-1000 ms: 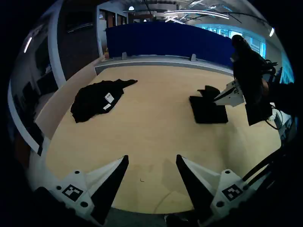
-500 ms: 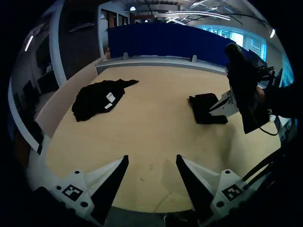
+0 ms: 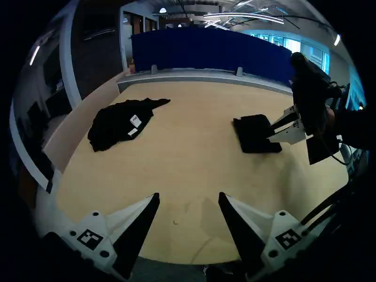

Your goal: Fold towel

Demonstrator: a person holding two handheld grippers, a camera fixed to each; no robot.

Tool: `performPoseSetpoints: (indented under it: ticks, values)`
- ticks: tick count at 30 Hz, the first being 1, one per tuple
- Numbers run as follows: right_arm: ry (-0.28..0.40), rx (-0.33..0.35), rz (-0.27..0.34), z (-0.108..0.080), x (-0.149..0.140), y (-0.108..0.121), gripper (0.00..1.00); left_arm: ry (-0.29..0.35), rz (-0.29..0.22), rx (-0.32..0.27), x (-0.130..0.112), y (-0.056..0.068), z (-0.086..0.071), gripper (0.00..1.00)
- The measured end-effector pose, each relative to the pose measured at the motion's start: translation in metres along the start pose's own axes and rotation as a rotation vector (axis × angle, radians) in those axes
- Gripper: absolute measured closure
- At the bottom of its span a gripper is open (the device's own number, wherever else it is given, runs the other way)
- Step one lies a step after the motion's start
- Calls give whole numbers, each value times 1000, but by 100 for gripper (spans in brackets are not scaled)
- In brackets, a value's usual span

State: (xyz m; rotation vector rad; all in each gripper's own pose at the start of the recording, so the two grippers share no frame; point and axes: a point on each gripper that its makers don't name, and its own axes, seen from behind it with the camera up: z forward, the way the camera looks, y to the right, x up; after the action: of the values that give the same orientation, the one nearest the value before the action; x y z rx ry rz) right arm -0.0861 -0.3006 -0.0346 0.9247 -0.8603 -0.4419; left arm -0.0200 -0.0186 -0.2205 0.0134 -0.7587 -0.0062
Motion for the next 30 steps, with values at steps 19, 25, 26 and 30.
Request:
performPoseSetpoints:
  ticks: [19, 25, 26, 30]
  values:
    - [-64, -50, 43, -25, -66, 13, 33, -1, 11, -15, 3, 9, 5, 7]
    - [-81, -58, 47, -22, -79, 13, 36, -1, 13, -16, 4, 10, 5, 7]
    - [-82, -58, 50, -21, -80, 13, 38, -2, 13, -16, 4, 10, 6, 7]
    - [-83, -57, 62, -18, -82, 13, 47, -2, 13, -15, 4, 10, 5, 7]
